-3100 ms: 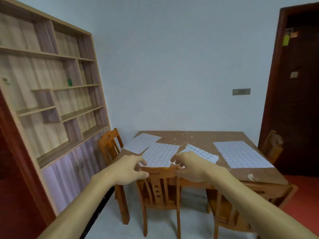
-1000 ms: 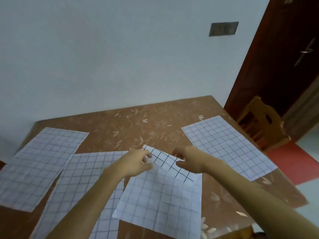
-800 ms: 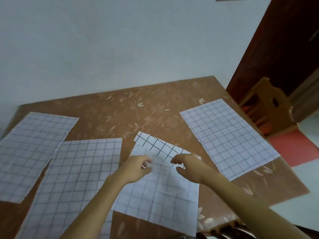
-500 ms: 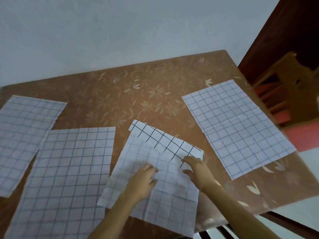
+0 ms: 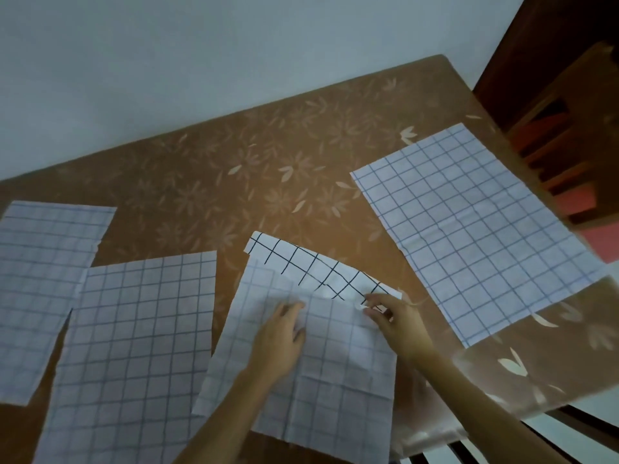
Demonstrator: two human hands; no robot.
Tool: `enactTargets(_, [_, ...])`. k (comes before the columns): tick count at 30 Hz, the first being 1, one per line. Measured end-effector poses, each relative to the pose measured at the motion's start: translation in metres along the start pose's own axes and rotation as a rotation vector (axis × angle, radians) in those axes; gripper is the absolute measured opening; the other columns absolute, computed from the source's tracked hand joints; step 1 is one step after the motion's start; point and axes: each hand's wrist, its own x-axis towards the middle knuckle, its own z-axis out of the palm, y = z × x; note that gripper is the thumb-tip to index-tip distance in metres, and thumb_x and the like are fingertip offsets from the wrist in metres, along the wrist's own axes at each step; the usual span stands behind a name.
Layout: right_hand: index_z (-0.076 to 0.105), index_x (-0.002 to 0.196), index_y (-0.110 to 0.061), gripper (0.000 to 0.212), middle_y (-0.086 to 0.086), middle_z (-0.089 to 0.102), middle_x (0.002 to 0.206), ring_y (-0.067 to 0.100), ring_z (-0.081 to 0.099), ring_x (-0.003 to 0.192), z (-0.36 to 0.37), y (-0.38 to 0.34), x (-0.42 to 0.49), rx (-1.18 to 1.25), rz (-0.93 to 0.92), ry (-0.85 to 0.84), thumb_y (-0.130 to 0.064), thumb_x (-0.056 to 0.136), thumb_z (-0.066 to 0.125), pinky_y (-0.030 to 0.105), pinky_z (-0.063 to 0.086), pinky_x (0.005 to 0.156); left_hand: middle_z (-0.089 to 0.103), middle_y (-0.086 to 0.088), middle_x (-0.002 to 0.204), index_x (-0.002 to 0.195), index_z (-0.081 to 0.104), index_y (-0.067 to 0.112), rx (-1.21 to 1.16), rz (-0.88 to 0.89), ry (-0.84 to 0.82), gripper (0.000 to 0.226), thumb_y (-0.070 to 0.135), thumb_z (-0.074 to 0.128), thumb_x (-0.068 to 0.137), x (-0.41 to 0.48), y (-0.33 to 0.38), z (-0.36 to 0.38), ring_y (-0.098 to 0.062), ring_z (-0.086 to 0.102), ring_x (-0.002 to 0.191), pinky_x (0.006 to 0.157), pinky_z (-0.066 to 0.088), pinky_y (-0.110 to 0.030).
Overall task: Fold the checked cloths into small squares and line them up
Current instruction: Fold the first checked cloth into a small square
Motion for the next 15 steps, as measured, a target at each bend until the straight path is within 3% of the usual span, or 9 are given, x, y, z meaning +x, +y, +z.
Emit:
enactTargets(2, [0.065, 0.095, -0.025, 0.003, -0.023, 0.064, 0.108, 0.006, 0.066, 0.063, -0.015, -0.019, -0.002, 0.15, 0.038, -0.061, -0.024, 0.095, 0.062, 0.019, 0.052, 0.066, 0.04, 0.003, 0.147, 0.147, 0.037, 0.027, 0.022, 0.023, 0.128, 0.065, 0.013, 0.066, 0.091, 0.01, 0.007, -0.011, -0.01, 0.063, 0.093, 0.074, 0.059, -0.033])
enactTargets(4, [0.063, 0.099, -0.026, 0.006, -0.01, 0.071, 0.1, 0.011, 0.07, 0.065, -0.031, -0.034, -0.008, 0.199, 0.04, -0.127, -0.023, 0.098, 0.057, 0.029, 0.054, 0.062, 0.021, 0.002, 0.16, 0.153, 0.026, 0.032, 0.076, 0.032, 0.202, 0.084, 0.01, 0.072, 0.087, 0.023, 0.013, -0.025, -0.009, 0.063, 0.089, 0.065, 0.06, -0.03])
enactTargets(8, [0.062, 0.1, -0.016, 0.01, -0.003, 0.068, 0.103, 0.012, 0.072, 0.065, -0.053, -0.053, -0.016, 0.185, -0.04, -0.212, -0.015, 0.1, 0.052, 0.027, 0.054, 0.054, -0.012, 0.005, 0.166, 0.157, 0.009, 0.036, 0.221, 0.103, 0.146, 0.109, 0.016, 0.083, 0.079, 0.047, 0.023, -0.05, -0.01, 0.064, 0.093, 0.057, 0.057, -0.025])
enactTargets(10, [0.062, 0.098, -0.015, 0.012, -0.001, 0.068, 0.097, 0.012, 0.073, 0.069, -0.058, -0.058, -0.019, 0.187, -0.07, -0.227, -0.012, 0.1, 0.051, 0.028, 0.055, 0.055, -0.005, 0.005, 0.167, 0.156, 0.019, 0.035, 0.253, 0.124, 0.166, 0.098, 0.019, 0.08, 0.082, 0.055, 0.022, -0.058, -0.012, 0.062, 0.091, 0.06, 0.057, -0.026])
enactTargets(12, [0.061, 0.095, -0.016, 0.014, 0.002, 0.068, 0.089, 0.012, 0.073, 0.073, -0.062, -0.061, -0.022, 0.206, -0.081, -0.218, -0.011, 0.101, 0.05, 0.03, 0.056, 0.057, 0.022, 0.006, 0.162, 0.144, 0.045, 0.033, 0.187, 0.124, 0.225, 0.066, 0.014, 0.072, 0.087, 0.062, 0.016, -0.066, -0.015, 0.063, 0.093, 0.062, 0.057, -0.031])
enactTargets(15, [0.058, 0.09, -0.017, 0.014, 0.003, 0.067, 0.086, 0.016, 0.074, 0.074, -0.068, -0.065, -0.027, 0.259, -0.02, -0.163, -0.015, 0.101, 0.049, 0.034, 0.057, 0.057, 0.063, 0.002, 0.12, 0.104, 0.072, 0.021, 0.02, 0.106, 0.304, 0.025, 0.004, 0.066, 0.087, 0.072, 0.006, -0.08, -0.019, 0.065, 0.094, 0.073, 0.054, -0.033])
